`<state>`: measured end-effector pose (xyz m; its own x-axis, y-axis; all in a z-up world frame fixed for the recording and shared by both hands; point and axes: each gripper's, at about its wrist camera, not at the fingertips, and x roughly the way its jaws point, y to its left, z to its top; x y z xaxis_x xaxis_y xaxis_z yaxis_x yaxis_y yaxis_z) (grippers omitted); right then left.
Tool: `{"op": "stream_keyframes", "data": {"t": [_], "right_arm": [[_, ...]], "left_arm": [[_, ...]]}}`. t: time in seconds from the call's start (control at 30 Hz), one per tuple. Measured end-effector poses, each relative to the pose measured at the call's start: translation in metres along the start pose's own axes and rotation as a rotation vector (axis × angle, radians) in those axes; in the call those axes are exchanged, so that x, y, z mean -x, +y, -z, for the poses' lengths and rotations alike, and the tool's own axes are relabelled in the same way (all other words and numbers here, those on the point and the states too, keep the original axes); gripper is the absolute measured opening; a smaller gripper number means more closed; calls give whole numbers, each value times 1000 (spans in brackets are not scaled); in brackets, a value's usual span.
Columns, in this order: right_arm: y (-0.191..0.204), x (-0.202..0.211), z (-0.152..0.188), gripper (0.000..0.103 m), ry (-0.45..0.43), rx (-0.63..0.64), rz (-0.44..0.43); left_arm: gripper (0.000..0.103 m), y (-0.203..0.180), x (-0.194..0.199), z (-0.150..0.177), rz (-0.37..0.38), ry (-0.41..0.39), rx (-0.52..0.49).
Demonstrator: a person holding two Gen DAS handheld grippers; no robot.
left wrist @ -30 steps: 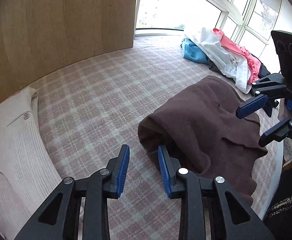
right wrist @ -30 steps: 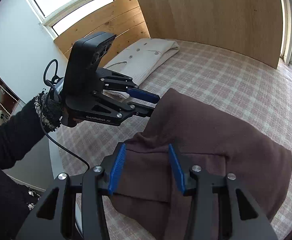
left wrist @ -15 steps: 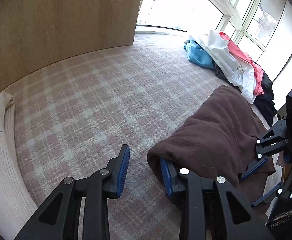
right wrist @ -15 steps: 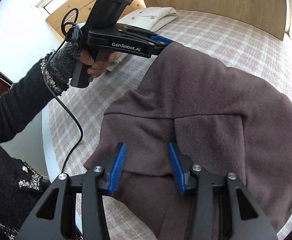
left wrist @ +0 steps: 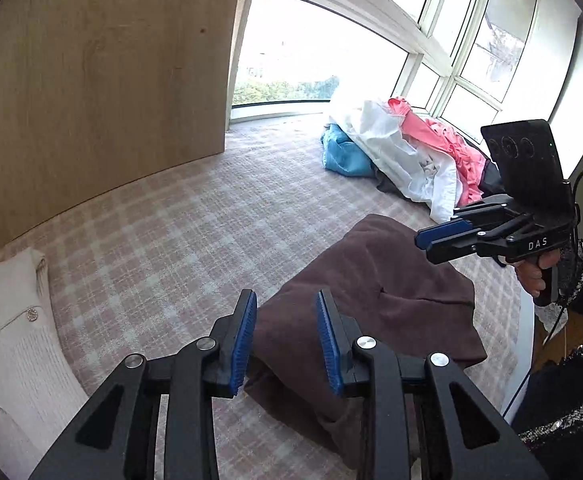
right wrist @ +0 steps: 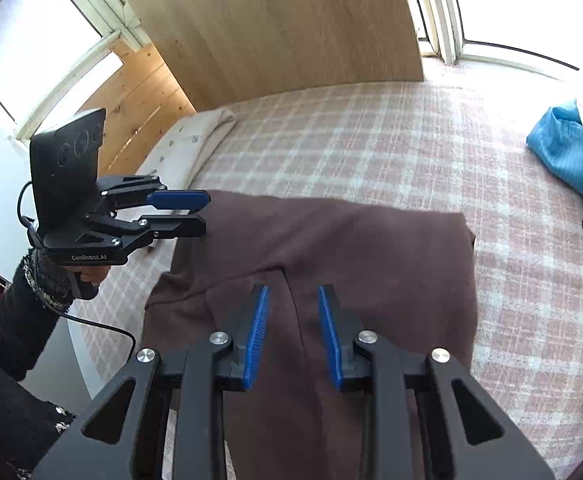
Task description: Fold clothes
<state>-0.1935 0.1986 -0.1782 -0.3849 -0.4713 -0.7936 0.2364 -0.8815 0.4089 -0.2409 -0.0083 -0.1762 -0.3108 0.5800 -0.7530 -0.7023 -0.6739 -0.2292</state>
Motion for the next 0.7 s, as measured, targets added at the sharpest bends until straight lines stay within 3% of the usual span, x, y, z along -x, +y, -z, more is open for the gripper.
{"op": "stream_keyframes", "data": {"t": [0.03, 0.1, 0.13, 0.2, 0.3, 0.43, 0.57, 0.7], "right_arm": [[0, -11, 14, 27, 49, 5, -17], [1, 2, 24, 29, 3, 23, -39], [-5, 11, 22, 29, 9, -5, -66], [-19, 41, 19, 29, -69, -47, -90], [-47, 74, 14, 26, -146, -22, 53], [-98, 69, -2, 26, -128, -7, 175], [-113, 36, -15, 26, -63, 86, 156], [-106, 17, -25, 27, -37, 192, 109]], "left_arm": [[31, -3, -16, 6, -3, 44, -6], [34, 0, -38, 23, -23, 90, 20], [35, 5, -35, 25, -6, 92, 58], [34, 8, -29, 24, 13, 93, 108], [30, -22, -10, 4, -57, 86, 10], [30, -86, -14, -26, 35, 74, -109], [31, -141, -48, -32, 162, 128, -197], [31, -152, -86, -8, 193, 232, -196]]}}
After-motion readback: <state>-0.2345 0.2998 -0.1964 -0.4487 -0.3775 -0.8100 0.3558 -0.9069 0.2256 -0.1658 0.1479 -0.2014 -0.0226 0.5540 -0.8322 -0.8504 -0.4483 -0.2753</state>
